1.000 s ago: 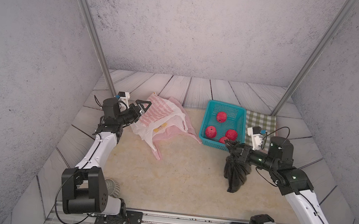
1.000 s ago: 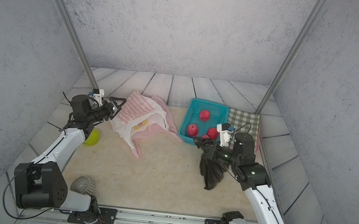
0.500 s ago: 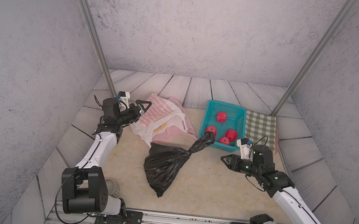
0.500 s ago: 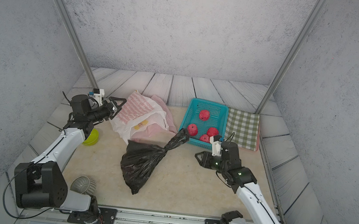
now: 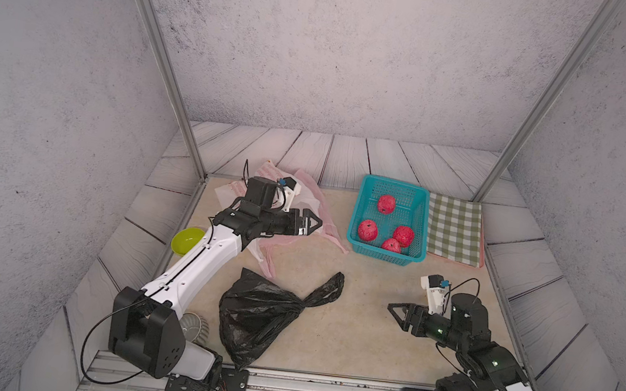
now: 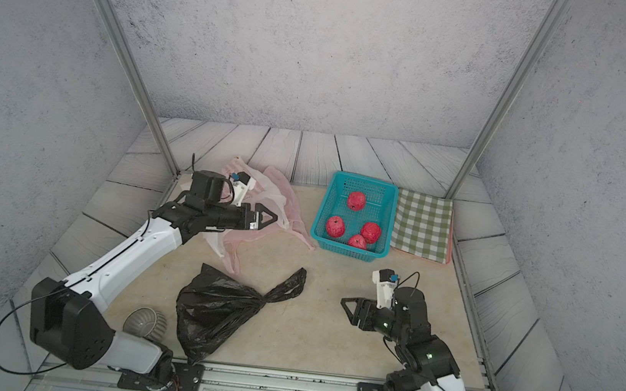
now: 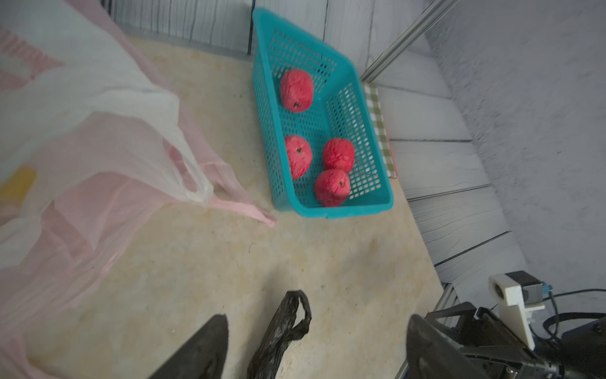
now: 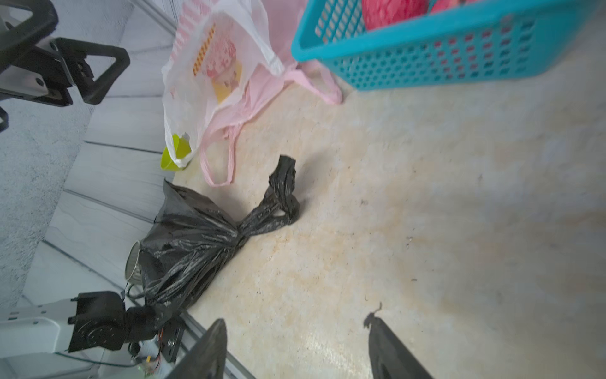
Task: Untie the knot of a plastic bag & take out the apple
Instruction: Place the plastic bag at the center of the board, then move the plastic bag to the center of the board.
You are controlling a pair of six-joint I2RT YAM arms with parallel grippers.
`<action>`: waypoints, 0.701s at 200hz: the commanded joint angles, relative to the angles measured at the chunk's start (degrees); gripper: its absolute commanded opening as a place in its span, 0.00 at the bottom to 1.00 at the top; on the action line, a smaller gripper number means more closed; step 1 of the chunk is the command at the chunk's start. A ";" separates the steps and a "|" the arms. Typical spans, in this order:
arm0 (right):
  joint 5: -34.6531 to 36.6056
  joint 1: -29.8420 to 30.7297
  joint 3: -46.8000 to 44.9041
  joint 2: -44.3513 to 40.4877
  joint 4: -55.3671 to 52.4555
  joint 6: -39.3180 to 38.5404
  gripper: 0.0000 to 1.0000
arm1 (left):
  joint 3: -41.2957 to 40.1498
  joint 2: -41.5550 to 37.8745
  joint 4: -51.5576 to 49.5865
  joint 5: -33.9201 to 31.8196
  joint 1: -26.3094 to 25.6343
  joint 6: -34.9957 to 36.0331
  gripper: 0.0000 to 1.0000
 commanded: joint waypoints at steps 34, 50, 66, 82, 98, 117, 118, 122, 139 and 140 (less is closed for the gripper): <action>-5.40 0.43 -0.91 5.33 6.41 -3.55 0.70 | -14.10 -5.59 -11.81 -17.77 -11.97 -8.06 0.94; -5.87 0.39 -1.28 6.06 7.70 -3.14 0.70 | -17.57 -3.63 -8.08 -19.51 -15.11 -11.30 0.95; -6.42 0.46 -1.82 5.75 8.27 -2.61 0.70 | -18.28 2.06 -5.33 -19.43 -16.38 -12.08 0.95; -6.25 0.39 -2.16 4.23 7.37 -2.41 0.70 | -15.91 9.72 -4.82 -18.17 -16.78 -11.43 0.90; -5.44 0.43 -1.83 1.73 4.98 -2.63 0.70 | -14.05 15.06 -2.30 -16.80 -17.76 -10.63 0.85; -4.16 0.40 -1.40 -1.55 3.02 -1.71 0.70 | -11.93 18.58 1.87 -14.77 -20.16 -11.17 0.79; -4.12 0.43 -1.33 -1.65 2.91 -1.62 0.70 | -11.81 18.69 1.94 -14.75 -20.34 -11.22 0.78; -3.81 0.43 -0.95 -2.17 2.32 -1.52 0.70 | -11.09 19.35 2.41 -14.49 -20.92 -11.48 0.77; -1.91 0.44 1.46 -4.04 -0.67 -1.60 0.70 | -7.35 22.20 3.77 -13.30 -24.53 -12.85 0.74; -1.77 0.41 1.64 -4.13 -0.87 -1.66 0.70 | -7.14 22.39 3.85 -13.22 -24.72 -12.94 0.73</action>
